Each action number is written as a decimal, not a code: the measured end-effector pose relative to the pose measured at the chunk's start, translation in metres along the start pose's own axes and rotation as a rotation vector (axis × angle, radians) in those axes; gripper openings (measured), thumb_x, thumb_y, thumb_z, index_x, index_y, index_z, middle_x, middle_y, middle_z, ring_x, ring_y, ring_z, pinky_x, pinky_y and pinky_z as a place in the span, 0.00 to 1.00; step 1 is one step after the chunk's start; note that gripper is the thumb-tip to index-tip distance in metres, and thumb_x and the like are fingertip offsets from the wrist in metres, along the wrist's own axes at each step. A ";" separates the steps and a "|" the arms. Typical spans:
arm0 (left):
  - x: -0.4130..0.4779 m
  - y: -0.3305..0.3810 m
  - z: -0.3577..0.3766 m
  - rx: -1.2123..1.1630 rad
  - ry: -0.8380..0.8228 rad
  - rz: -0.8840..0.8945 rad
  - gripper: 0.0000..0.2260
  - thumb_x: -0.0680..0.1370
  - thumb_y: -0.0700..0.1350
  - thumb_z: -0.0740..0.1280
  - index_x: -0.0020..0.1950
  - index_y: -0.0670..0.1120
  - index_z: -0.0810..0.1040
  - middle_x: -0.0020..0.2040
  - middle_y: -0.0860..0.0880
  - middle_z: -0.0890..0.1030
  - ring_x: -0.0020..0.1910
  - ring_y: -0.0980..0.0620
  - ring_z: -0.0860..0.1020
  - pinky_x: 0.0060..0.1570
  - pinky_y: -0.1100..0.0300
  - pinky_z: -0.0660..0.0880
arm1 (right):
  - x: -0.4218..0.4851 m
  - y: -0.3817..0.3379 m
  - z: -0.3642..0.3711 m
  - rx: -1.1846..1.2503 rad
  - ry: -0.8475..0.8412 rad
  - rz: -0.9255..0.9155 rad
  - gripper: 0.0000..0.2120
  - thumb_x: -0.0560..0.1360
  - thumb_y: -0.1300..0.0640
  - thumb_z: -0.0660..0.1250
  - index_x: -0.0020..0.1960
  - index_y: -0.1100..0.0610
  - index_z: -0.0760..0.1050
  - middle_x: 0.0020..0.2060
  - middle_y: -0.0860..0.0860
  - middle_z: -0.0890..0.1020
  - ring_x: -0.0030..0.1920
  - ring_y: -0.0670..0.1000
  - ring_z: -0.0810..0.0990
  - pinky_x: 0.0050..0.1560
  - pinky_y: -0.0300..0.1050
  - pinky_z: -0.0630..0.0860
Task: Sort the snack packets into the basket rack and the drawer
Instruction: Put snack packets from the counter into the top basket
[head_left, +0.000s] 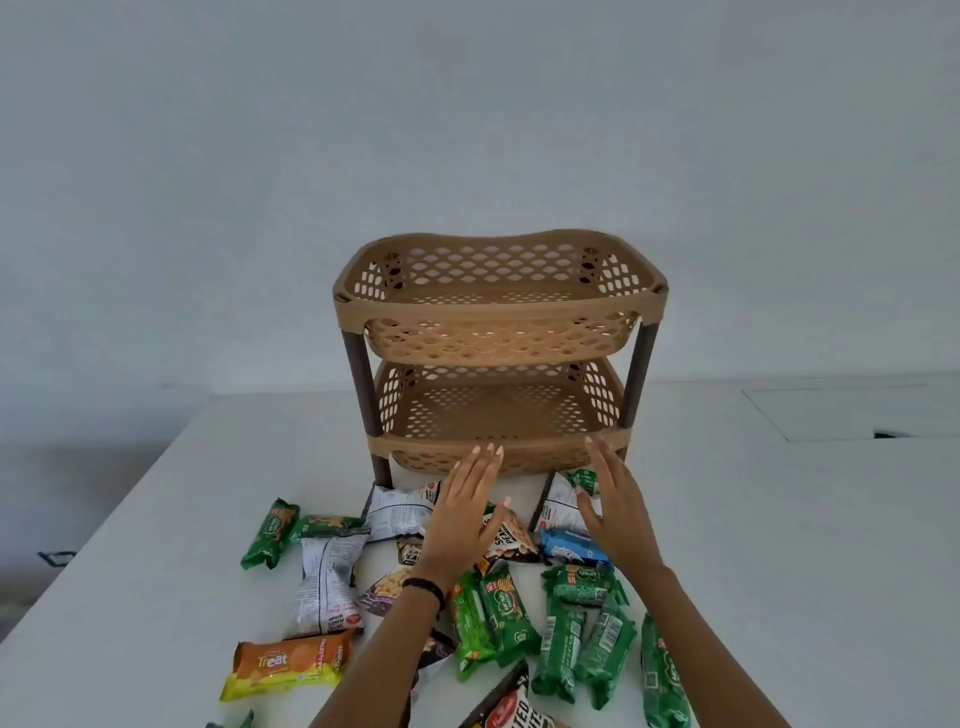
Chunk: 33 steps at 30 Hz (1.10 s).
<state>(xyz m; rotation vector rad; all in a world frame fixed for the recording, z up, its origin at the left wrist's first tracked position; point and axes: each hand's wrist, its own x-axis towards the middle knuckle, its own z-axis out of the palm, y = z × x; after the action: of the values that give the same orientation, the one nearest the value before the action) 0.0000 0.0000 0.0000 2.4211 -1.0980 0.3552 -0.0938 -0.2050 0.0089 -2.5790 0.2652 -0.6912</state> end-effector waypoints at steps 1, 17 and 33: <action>-0.001 0.000 0.001 -0.016 -0.013 -0.009 0.27 0.81 0.56 0.50 0.77 0.51 0.46 0.77 0.53 0.55 0.77 0.56 0.49 0.76 0.52 0.54 | 0.000 0.002 0.002 0.028 -0.015 0.044 0.29 0.77 0.57 0.62 0.75 0.55 0.55 0.74 0.54 0.62 0.74 0.55 0.61 0.70 0.56 0.65; -0.014 -0.008 0.017 -0.066 -0.293 -0.070 0.26 0.81 0.57 0.50 0.77 0.52 0.50 0.77 0.52 0.57 0.76 0.54 0.55 0.75 0.55 0.55 | 0.001 0.024 0.012 -0.049 -0.242 0.249 0.22 0.77 0.55 0.61 0.70 0.57 0.63 0.64 0.57 0.72 0.63 0.58 0.71 0.60 0.53 0.72; -0.015 -0.006 0.017 -0.008 -0.446 -0.014 0.25 0.80 0.57 0.55 0.75 0.50 0.58 0.78 0.49 0.55 0.76 0.51 0.53 0.75 0.54 0.48 | 0.005 0.024 0.013 -0.302 -0.459 0.236 0.33 0.73 0.42 0.65 0.73 0.53 0.59 0.68 0.55 0.69 0.68 0.56 0.67 0.65 0.51 0.67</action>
<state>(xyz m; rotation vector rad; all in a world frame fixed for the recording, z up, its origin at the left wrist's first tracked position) -0.0042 0.0046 -0.0231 2.5662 -1.2540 -0.2077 -0.0846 -0.2220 -0.0104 -2.8318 0.5429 0.0368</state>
